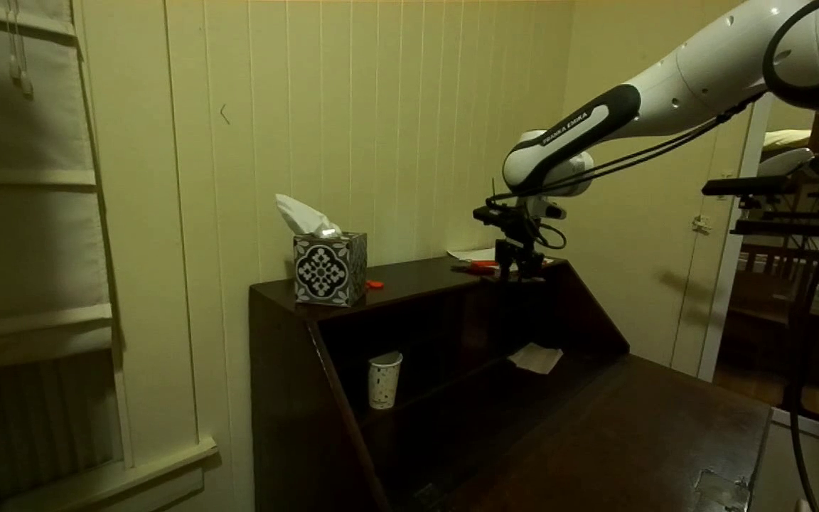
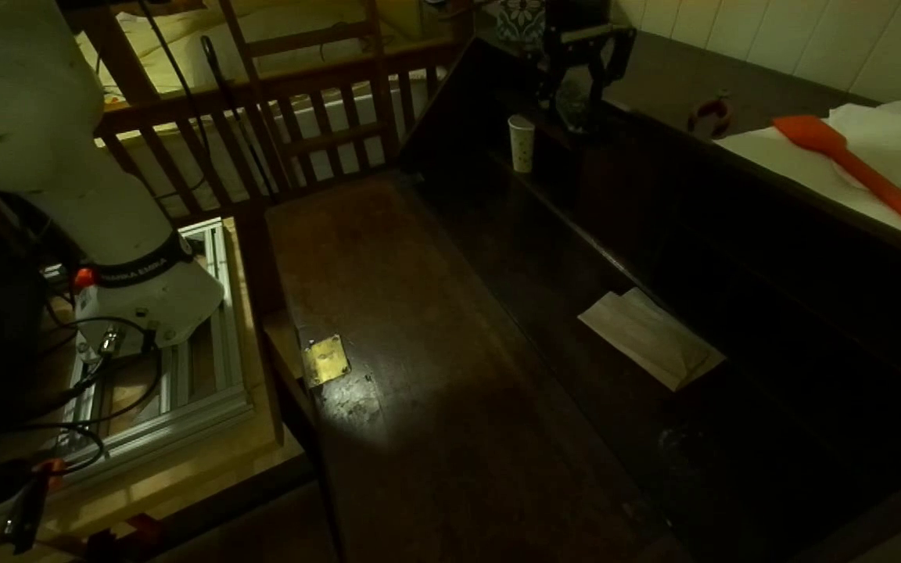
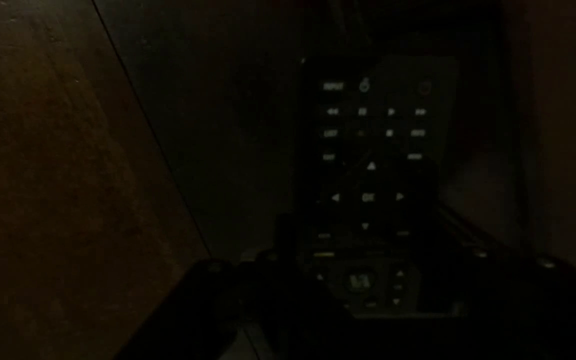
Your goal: Remove the black remote control from the top of the cabinet and set it down on the right side.
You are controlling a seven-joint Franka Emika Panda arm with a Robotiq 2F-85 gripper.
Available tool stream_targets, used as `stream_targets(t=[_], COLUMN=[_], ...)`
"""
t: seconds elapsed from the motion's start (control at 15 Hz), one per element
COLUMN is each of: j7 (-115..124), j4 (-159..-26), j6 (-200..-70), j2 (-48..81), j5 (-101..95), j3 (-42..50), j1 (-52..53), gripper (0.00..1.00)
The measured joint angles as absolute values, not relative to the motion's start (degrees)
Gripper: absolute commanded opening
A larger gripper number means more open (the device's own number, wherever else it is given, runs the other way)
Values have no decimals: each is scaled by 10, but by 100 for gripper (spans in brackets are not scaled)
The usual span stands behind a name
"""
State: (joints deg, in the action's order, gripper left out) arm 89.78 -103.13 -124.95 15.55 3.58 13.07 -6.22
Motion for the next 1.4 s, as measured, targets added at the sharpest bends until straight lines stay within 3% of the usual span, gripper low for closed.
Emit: stream_targets(t=[0.07, 0.13, 0.47, 0.53, 0.93, 1.4], j7=[901, 904, 890, 890, 883, 761], j4=[-1063, -1095, -1101, -1100, -1101, -1099], j6=[-1273, -1300, -1306, -1305, -1299, -1320], j2=[150, 145, 147, 147, 158, 233], j5=[38, 43, 43, 43, 57, 156], j3=[134, 137, 135, 135, 139, 180], j1=[-66, -69, -72, -72, -86, -211], gripper=[36, 61, 61, 36, 36, 36])
